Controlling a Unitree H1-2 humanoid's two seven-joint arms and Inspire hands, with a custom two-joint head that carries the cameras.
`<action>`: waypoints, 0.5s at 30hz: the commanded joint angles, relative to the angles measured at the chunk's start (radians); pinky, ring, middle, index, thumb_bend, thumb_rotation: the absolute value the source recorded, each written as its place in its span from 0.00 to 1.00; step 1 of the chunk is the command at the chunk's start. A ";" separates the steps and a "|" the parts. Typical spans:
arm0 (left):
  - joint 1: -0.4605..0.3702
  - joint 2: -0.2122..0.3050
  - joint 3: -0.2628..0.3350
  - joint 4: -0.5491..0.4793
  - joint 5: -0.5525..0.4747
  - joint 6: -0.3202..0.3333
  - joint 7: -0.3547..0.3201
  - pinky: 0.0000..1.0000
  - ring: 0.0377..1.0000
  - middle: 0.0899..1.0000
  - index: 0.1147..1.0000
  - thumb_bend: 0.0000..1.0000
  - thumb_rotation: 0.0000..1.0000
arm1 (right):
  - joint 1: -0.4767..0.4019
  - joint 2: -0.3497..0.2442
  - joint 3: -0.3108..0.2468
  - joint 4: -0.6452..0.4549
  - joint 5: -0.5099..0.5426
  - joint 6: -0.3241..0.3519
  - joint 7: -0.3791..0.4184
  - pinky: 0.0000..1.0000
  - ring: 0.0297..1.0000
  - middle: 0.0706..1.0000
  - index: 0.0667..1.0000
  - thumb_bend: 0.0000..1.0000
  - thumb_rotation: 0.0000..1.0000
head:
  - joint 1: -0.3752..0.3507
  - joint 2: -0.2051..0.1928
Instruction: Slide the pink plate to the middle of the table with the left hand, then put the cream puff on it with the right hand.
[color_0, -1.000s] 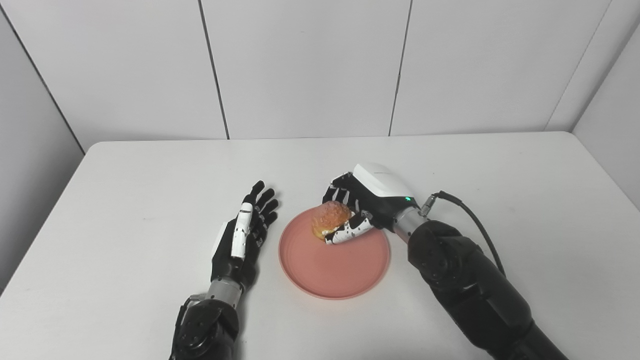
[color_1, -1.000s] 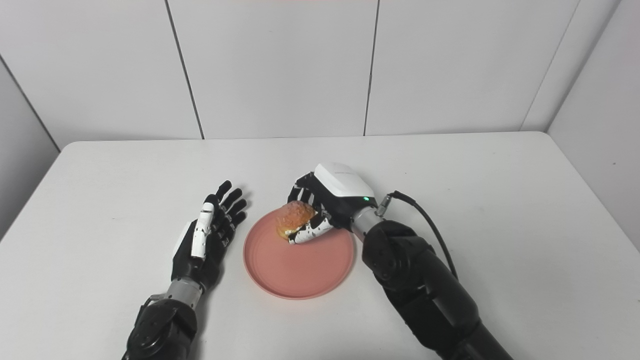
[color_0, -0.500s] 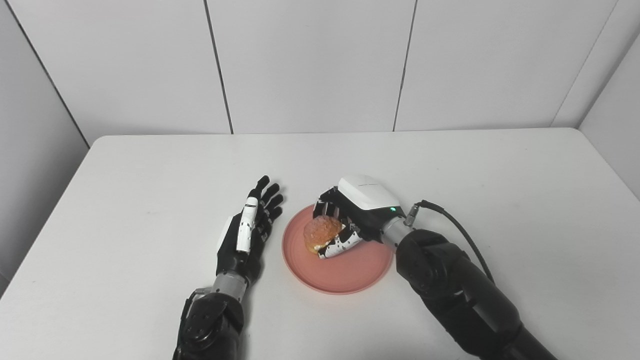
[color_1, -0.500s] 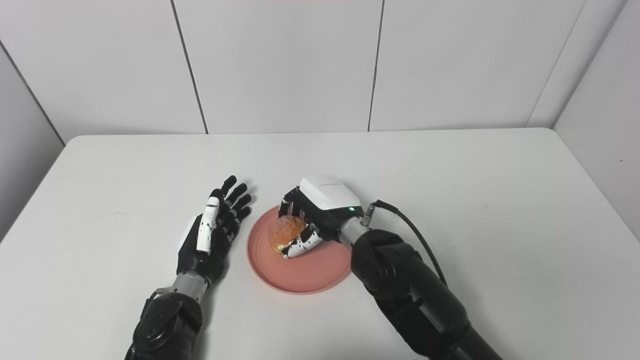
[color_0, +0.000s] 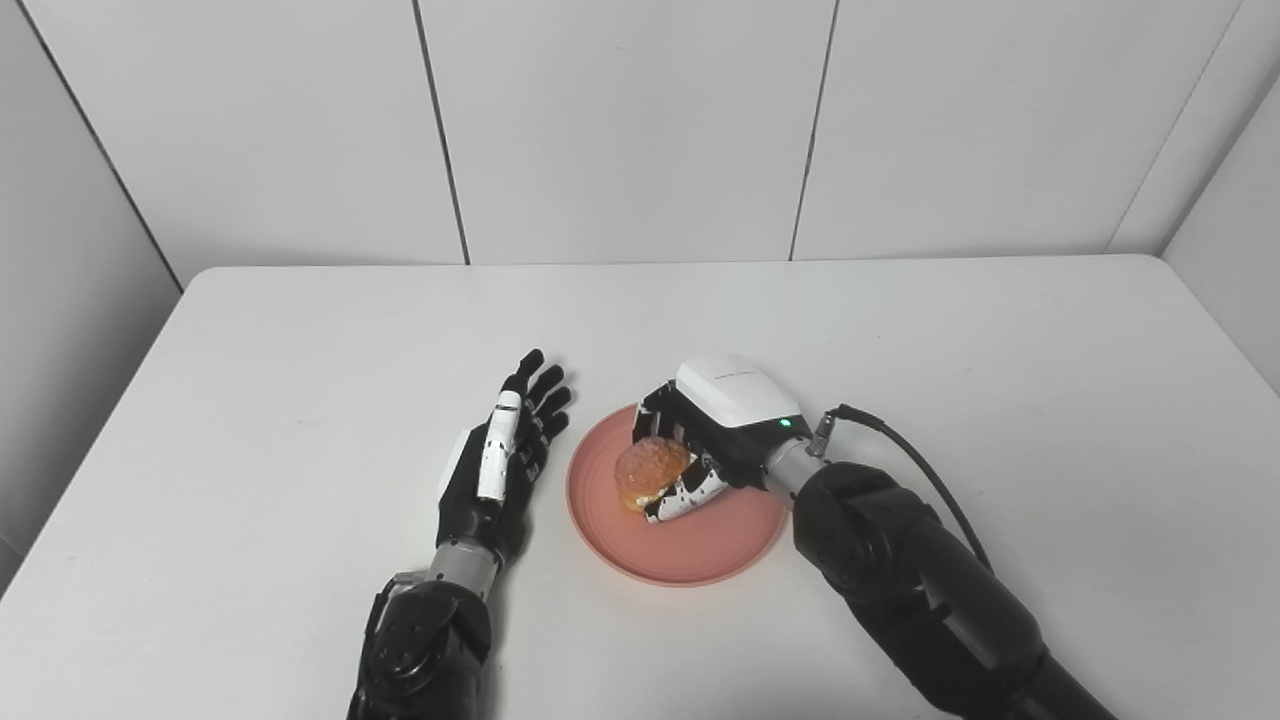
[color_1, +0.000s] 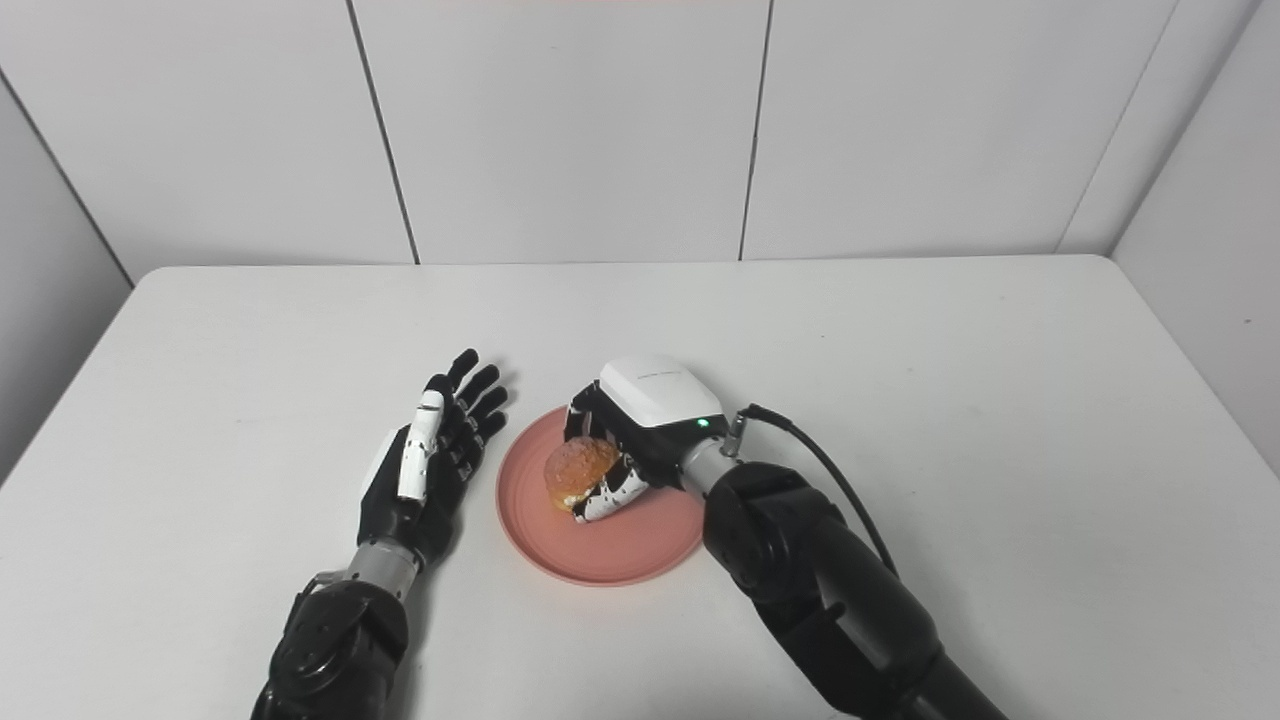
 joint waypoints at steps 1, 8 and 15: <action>0.029 -0.009 -0.007 0.023 0.009 0.063 0.014 0.87 0.87 0.87 0.87 0.41 1.00 | -0.026 -0.011 -0.005 -0.021 -0.020 -0.035 0.002 0.30 0.37 0.45 0.45 0.51 0.13 | 0.001 0.002; 0.028 -0.009 -0.006 0.023 0.003 0.066 0.010 0.88 0.88 0.87 0.87 0.41 1.00 | -0.025 -0.013 -0.013 -0.029 -0.008 -0.030 0.016 0.31 0.37 0.45 0.45 0.51 0.14 | -0.001 0.001; 0.029 -0.006 -0.009 0.025 0.007 0.058 0.007 0.88 0.88 0.87 0.87 0.41 1.00 | -0.026 -0.022 -0.013 -0.056 -0.021 -0.014 0.063 0.49 0.55 0.59 0.56 0.69 0.31 | -0.006 0.001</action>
